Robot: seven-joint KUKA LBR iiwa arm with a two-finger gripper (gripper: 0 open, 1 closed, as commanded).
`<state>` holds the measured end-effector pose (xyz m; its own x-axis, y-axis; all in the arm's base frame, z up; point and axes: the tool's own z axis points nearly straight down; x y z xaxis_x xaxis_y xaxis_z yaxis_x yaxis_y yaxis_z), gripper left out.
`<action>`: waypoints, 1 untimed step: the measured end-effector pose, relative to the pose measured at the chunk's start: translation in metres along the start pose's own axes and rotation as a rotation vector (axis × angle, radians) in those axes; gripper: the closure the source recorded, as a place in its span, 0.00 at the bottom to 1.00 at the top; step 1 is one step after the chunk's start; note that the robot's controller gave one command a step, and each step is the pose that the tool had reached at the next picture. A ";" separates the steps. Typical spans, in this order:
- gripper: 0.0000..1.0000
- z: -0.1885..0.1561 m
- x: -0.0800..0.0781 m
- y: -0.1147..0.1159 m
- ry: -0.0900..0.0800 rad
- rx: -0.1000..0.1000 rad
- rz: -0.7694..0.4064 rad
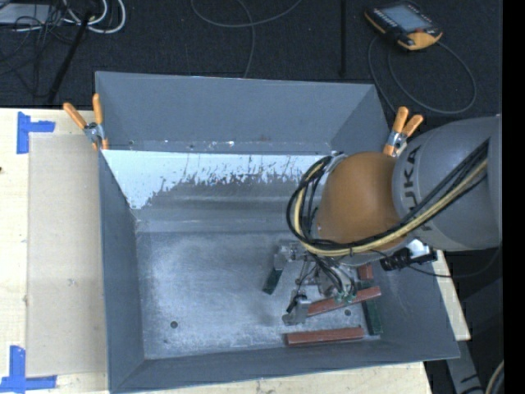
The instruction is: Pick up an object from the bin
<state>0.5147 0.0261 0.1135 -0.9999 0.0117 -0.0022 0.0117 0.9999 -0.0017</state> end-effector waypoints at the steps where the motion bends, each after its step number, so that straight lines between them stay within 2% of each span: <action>1: 0.00 0.016 0.014 0.026 0.004 -0.002 0.125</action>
Offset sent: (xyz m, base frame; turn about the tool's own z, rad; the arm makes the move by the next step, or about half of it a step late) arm 0.0765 -0.0475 -0.0435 0.2000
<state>0.5007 0.0523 0.0969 -0.9907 0.1361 0.0014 0.1361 0.9907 0.0002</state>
